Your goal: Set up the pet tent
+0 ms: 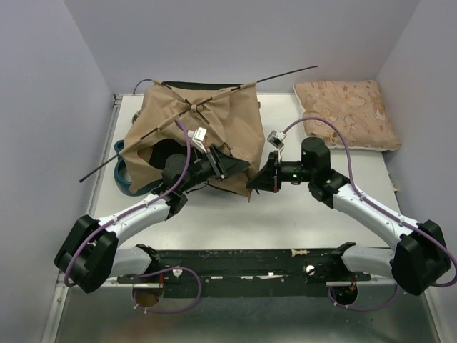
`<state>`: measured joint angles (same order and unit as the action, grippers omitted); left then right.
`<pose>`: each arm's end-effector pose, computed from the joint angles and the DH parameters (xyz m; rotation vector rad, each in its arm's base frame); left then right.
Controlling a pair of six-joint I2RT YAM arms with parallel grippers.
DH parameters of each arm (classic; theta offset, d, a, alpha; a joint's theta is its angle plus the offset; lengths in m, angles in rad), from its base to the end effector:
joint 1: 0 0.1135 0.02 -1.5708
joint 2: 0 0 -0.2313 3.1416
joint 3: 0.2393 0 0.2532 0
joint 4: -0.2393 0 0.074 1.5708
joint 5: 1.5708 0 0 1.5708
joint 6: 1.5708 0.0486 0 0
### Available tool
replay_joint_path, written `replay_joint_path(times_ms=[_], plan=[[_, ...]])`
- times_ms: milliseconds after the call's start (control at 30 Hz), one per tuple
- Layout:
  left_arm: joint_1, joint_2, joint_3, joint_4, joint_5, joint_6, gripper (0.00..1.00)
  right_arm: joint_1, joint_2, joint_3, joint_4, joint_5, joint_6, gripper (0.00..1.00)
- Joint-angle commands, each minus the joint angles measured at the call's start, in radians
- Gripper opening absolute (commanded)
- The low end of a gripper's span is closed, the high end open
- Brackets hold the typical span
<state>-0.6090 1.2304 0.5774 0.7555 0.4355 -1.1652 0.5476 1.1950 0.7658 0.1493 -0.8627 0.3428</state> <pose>0.2278 -0.1839 0.2418 -0.0658 1.7470 -1.6960 0.2243 0.1800 0.2517 -0.8405 1.8038 1.3908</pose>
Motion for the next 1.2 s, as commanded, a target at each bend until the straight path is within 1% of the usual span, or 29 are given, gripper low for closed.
replay_joint_path(times_ms=[0, 33, 100, 167, 267, 300, 367, 400, 467, 533, 567, 633, 733, 800, 867, 1000, 1067, 1100, 1133, 1167], plan=[[0.015, -0.014, 0.038, 0.013, -0.017, 0.050, 0.47, 0.011, -0.025, -0.002, 0.039, -0.056, -0.044, 0.01], [0.029, -0.016, 0.036, 0.002, -0.038, 0.045, 0.47, 0.011, -0.025, 0.001, 0.036, -0.055, -0.044, 0.01], [0.083, -0.008, 0.029, -0.011, -0.061, 0.016, 0.43, 0.011, -0.034, 0.001, 0.018, -0.053, -0.054, 0.01], [0.123, -0.006, 0.035, -0.019, -0.064, 0.033, 0.40, 0.009, -0.046, -0.005, 0.010, -0.044, -0.059, 0.01], [0.159, -0.023, 0.042, -0.059, -0.087, 0.055, 0.40, 0.011, -0.040, -0.005, 0.007, -0.030, -0.048, 0.01], [0.160, -0.028, 0.039, -0.065, -0.066, 0.052, 0.43, 0.011, -0.035, 0.000, 0.009, -0.024, -0.044, 0.01], [0.126, -0.046, 0.029, -0.048, 0.009, 0.036, 0.54, 0.011, -0.019, 0.012, 0.024, -0.010, -0.033, 0.01], [0.105, -0.067, 0.026, -0.056, 0.040, 0.039, 0.55, 0.011, -0.006, 0.029, 0.022, -0.010, -0.031, 0.01], [0.054, -0.117, 0.019, -0.135, 0.060, 0.059, 0.57, 0.011, 0.008, 0.049, 0.016, -0.009, -0.036, 0.01], [0.003, -0.153, 0.001, -0.211, 0.036, 0.071, 0.57, 0.011, 0.017, 0.056, 0.032, -0.012, -0.027, 0.01], [-0.018, -0.161, -0.010, -0.217, 0.025, 0.076, 0.57, 0.011, 0.021, 0.061, 0.033, -0.016, -0.022, 0.01], [-0.053, -0.152, -0.027, -0.194, -0.015, 0.061, 0.56, 0.011, 0.028, 0.064, 0.039, -0.024, -0.022, 0.01], [-0.070, -0.099, -0.021, -0.107, -0.038, 0.038, 0.53, 0.011, 0.023, 0.056, 0.042, -0.032, -0.021, 0.01], [-0.071, -0.059, 0.001, -0.107, -0.050, 0.029, 0.46, 0.011, 0.011, 0.047, 0.045, -0.035, -0.019, 0.01], [-0.058, -0.025, 0.006, -0.069, -0.063, 0.012, 0.42, 0.011, 0.002, 0.040, 0.042, -0.035, -0.019, 0.01], [-0.032, -0.006, 0.021, -0.009, -0.069, 0.002, 0.25, 0.011, -0.014, 0.024, 0.035, -0.030, -0.030, 0.01], [-0.029, -0.009, 0.029, 0.001, -0.051, 0.013, 0.11, 0.011, -0.017, 0.020, 0.035, -0.025, -0.025, 0.01], [-0.026, -0.012, 0.027, 0.010, -0.041, 0.016, 0.01, 0.011, -0.017, 0.021, 0.033, -0.024, -0.024, 0.01], [-0.021, -0.019, 0.026, 0.014, -0.040, 0.021, 0.00, 0.011, -0.018, 0.029, 0.018, -0.013, -0.021, 0.08], [-0.014, -0.023, 0.027, 0.004, -0.041, 0.022, 0.00, 0.008, -0.020, 0.049, -0.026, 0.010, -0.025, 0.22]])
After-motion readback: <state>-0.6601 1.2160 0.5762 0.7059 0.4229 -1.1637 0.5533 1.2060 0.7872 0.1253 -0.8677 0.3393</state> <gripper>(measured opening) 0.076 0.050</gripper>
